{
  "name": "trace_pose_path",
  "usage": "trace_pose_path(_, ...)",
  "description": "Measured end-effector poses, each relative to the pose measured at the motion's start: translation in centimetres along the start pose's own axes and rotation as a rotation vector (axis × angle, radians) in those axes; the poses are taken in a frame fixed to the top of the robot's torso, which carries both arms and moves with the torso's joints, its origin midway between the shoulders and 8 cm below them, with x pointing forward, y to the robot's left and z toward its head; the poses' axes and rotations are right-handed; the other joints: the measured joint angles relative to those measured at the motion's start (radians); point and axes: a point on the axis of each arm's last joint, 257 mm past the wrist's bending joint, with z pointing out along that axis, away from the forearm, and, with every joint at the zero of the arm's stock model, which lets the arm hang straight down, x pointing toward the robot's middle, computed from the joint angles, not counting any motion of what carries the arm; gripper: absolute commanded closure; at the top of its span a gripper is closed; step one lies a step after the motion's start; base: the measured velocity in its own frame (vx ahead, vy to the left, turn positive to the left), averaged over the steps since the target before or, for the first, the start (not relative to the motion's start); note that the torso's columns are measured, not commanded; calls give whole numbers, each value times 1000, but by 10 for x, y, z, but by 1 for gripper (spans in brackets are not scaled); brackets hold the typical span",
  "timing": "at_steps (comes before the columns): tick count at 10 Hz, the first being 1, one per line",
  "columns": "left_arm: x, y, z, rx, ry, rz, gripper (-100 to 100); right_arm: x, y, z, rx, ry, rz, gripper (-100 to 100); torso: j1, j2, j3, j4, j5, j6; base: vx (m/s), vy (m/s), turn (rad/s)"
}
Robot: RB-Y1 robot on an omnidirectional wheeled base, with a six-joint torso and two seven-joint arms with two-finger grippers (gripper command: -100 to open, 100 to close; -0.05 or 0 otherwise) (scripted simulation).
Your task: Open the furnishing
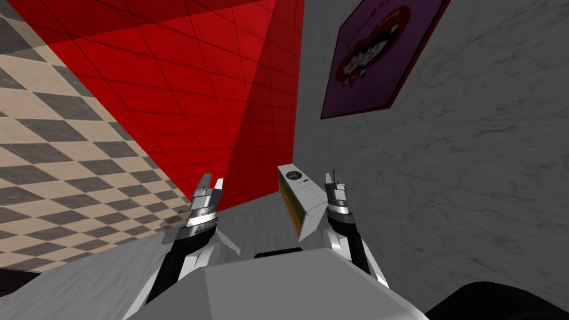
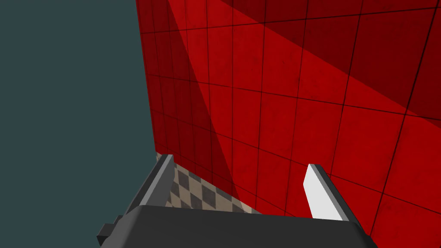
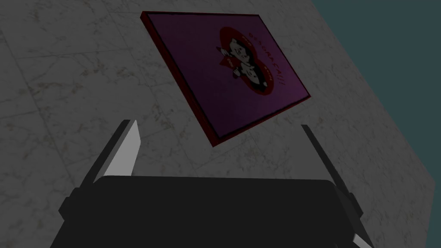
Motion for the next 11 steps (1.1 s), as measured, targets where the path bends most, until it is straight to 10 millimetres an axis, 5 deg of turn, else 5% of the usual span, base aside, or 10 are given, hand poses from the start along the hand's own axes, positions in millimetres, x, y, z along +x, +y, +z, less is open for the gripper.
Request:
trace_pose_path(9, 0, 0, 0, 0, 0, 0, 0, 0, 0, 0, 0, 0, 0, 0, 0, 618, -1234, 617, 0, 0, 0, 0, 0)
trace_pose_path(10, 0, 0, 0, 0, 0, 0, 0, 0, 0, 0, 0, 0, 0, -100, 0, 691, -1382, 691, 0, 0, 4, 4, 80)
trace_pose_path(11, 0, 0, 0, 0, 0, 0, 0, 3, -4, -2, 8, 20, -11, -100, 0, 725, -1451, 724, 0, 0, -2, 7, 139)
